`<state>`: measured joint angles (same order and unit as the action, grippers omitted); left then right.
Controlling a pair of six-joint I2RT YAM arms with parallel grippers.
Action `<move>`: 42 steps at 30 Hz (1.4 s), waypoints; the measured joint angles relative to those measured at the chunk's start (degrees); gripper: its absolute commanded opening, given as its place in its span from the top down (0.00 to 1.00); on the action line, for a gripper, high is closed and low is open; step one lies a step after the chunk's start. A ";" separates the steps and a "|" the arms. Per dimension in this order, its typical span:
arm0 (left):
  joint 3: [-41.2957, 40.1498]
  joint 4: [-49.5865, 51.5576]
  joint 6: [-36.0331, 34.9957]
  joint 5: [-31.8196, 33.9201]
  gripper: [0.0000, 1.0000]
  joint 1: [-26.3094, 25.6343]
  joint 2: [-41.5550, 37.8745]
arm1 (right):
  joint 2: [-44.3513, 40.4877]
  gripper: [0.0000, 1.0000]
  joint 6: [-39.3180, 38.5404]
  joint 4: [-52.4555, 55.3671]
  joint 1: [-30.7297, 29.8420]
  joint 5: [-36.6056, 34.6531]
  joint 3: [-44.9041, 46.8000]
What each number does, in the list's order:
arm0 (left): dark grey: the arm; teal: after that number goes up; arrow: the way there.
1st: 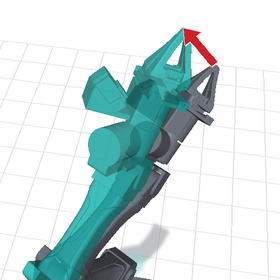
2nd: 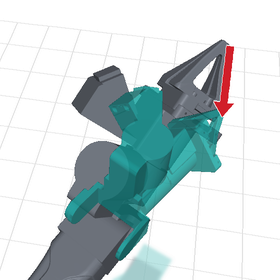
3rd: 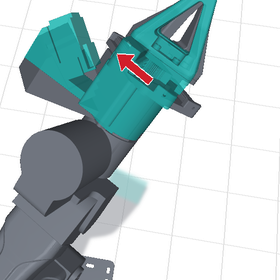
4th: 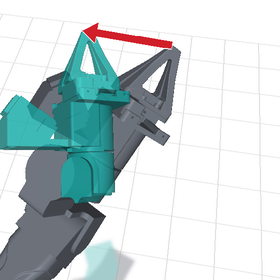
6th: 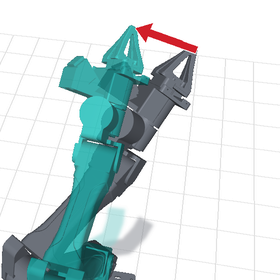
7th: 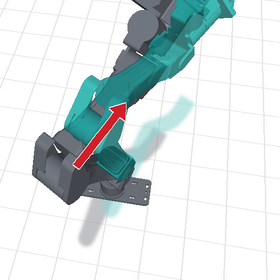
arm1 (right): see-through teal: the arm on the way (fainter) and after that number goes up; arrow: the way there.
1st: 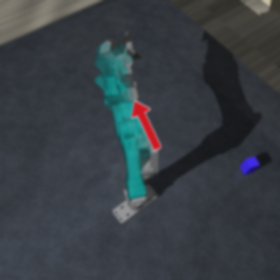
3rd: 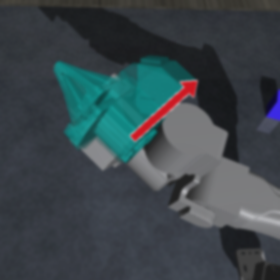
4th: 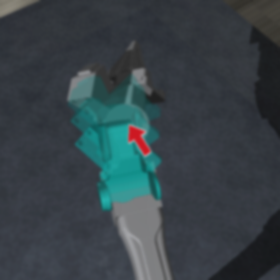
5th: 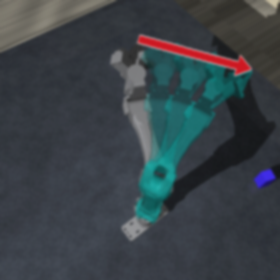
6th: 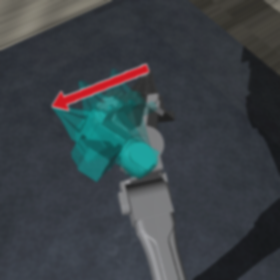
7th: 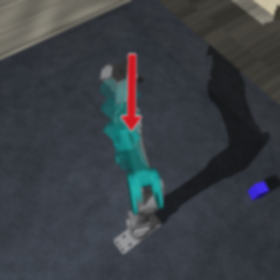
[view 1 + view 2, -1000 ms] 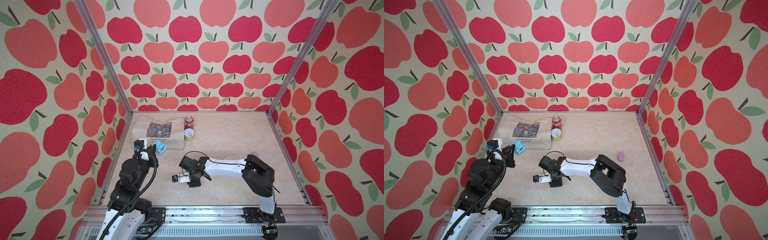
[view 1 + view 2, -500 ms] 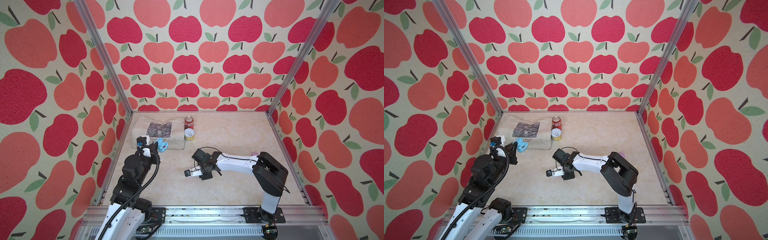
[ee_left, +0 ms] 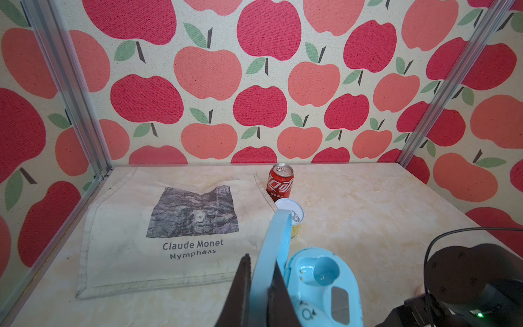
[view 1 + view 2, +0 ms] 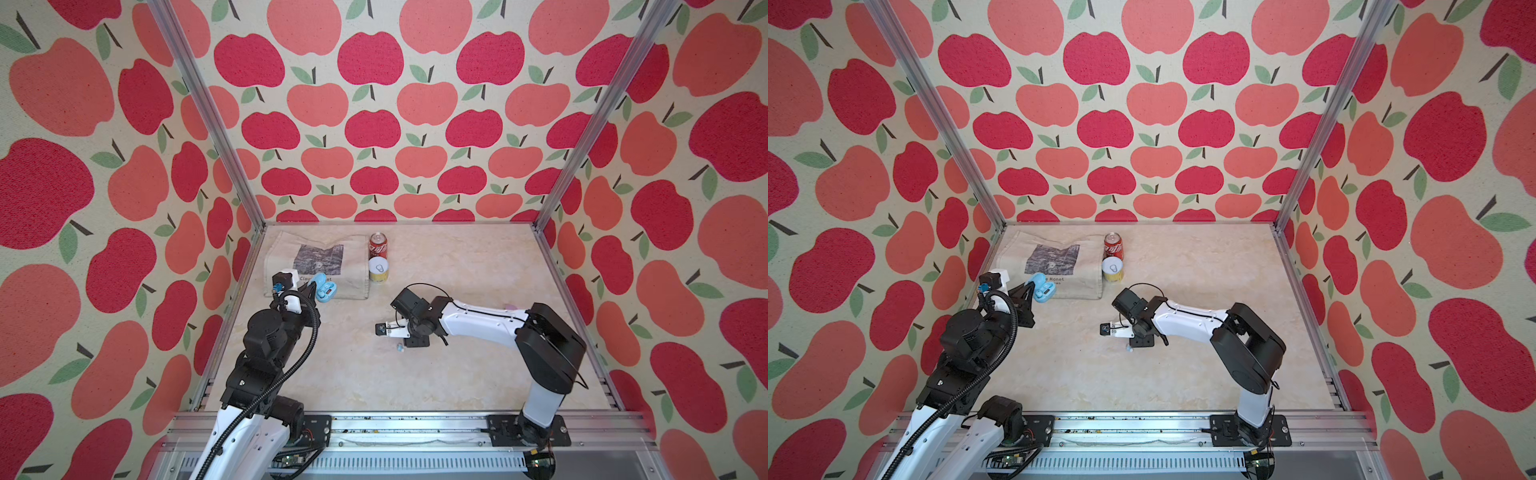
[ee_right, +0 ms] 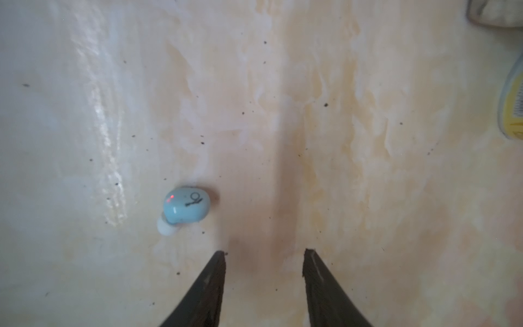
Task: Insert wireless bluetooth earbuds into charging case
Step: Move the wireless bluetooth earbud to the center of the table, then pick up the wireless bluetooth earbud from the center of the table.
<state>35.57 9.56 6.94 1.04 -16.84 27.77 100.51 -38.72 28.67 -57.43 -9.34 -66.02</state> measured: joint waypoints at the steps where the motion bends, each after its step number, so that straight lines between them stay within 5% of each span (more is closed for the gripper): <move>1: 0.00 -0.24 -0.02 0.00 1.00 0.13 0.04 | -1.51 0.50 1.27 0.24 0.02 -0.17 -0.04; 7: 0.04 -1.68 -0.37 -0.46 1.00 0.63 1.18 | -8.02 0.50 21.77 5.68 0.87 2.58 -7.26; 15: 0.09 -1.64 -0.39 -4.07 1.00 0.76 1.05 | -7.89 0.52 64.59 6.78 4.20 12.57 -8.07; 20: 0.26 -1.31 -0.42 -10.84 1.00 0.85 1.60 | -2.97 0.53 78.66 5.97 4.13 13.05 -7.52; 28: 0.92 -0.33 -0.83 -21.07 1.00 0.85 4.63 | 5.84 0.54 86.23 5.79 3.54 12.61 -9.75; 42: 0.92 -0.11 -1.05 -23.58 1.00 0.85 4.48 | 14.01 0.53 87.49 9.79 1.20 12.85 -14.08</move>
<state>36.49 9.45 5.89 -22.55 -15.99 32.25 114.52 48.77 38.46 -56.23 3.51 -80.09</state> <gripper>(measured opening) 0.105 0.468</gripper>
